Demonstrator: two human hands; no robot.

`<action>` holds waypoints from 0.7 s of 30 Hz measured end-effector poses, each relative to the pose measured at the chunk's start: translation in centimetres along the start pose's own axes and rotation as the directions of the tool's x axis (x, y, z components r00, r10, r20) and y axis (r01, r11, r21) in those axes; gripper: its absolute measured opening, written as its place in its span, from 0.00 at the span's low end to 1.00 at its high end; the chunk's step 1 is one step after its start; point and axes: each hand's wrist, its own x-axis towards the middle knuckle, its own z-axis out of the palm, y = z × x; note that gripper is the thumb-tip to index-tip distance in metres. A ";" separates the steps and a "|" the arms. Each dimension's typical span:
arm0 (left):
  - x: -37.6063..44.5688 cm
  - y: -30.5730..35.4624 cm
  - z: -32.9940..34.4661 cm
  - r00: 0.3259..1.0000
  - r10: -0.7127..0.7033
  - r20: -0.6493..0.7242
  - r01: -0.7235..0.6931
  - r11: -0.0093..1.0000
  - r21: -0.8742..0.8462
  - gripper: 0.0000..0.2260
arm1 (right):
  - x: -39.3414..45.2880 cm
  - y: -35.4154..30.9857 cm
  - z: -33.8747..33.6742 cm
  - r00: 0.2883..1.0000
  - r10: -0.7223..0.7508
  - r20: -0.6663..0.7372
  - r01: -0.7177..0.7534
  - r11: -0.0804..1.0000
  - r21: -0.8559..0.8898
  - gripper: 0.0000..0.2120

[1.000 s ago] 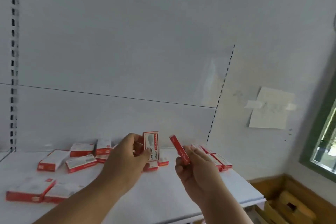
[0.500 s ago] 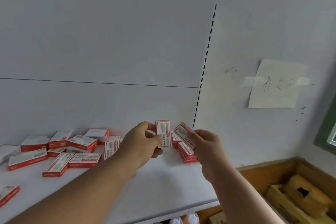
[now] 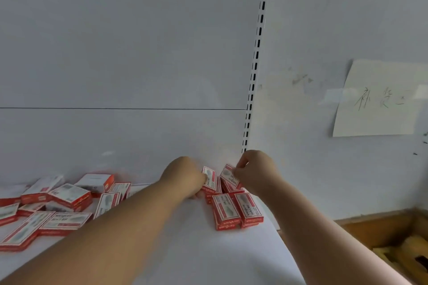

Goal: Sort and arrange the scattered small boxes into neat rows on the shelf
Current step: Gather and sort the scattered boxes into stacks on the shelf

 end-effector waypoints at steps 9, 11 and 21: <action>-0.8 1.1 1.5 0.976 -0.024 -0.218 0.073 0.973 0.219 0.08 | 1.6 0.4 -0.1 0.959 -0.234 0.160 0.270 0.925 -0.268 0.07; -1.8 0.8 1.8 0.953 0.005 -0.302 0.059 0.977 0.203 0.06 | 1.3 -0.1 -0.3 0.941 -0.319 0.112 0.335 0.923 -0.188 0.07; -9.6 -3.7 -3.5 0.864 0.138 -0.484 0.021 0.951 0.309 0.08 | -2.8 -9.3 3.3 0.785 -0.601 0.151 0.595 0.799 0.091 0.08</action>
